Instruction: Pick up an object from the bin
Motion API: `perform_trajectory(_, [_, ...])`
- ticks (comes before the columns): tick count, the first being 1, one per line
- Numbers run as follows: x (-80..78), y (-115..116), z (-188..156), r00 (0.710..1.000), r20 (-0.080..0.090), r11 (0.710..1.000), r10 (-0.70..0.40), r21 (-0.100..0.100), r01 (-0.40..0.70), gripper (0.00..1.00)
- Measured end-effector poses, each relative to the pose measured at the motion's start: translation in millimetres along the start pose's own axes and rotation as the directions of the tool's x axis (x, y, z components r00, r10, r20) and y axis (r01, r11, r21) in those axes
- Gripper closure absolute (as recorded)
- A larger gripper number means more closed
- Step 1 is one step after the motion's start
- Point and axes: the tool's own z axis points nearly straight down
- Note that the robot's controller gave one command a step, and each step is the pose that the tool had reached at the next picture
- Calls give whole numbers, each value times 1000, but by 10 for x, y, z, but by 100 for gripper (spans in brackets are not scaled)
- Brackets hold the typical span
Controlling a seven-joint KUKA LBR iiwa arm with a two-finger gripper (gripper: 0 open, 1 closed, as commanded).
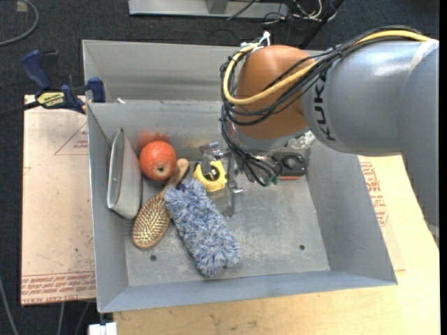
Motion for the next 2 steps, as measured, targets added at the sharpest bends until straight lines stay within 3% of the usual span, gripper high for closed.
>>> perform_trajectory(1, [-185, -238, 300, 1000, 3, 1000, -1, 0, 1, 0])
perform_trajectory(2, [-509, 363, 962, 967, 3, 967, -256, 4, 256, 100])
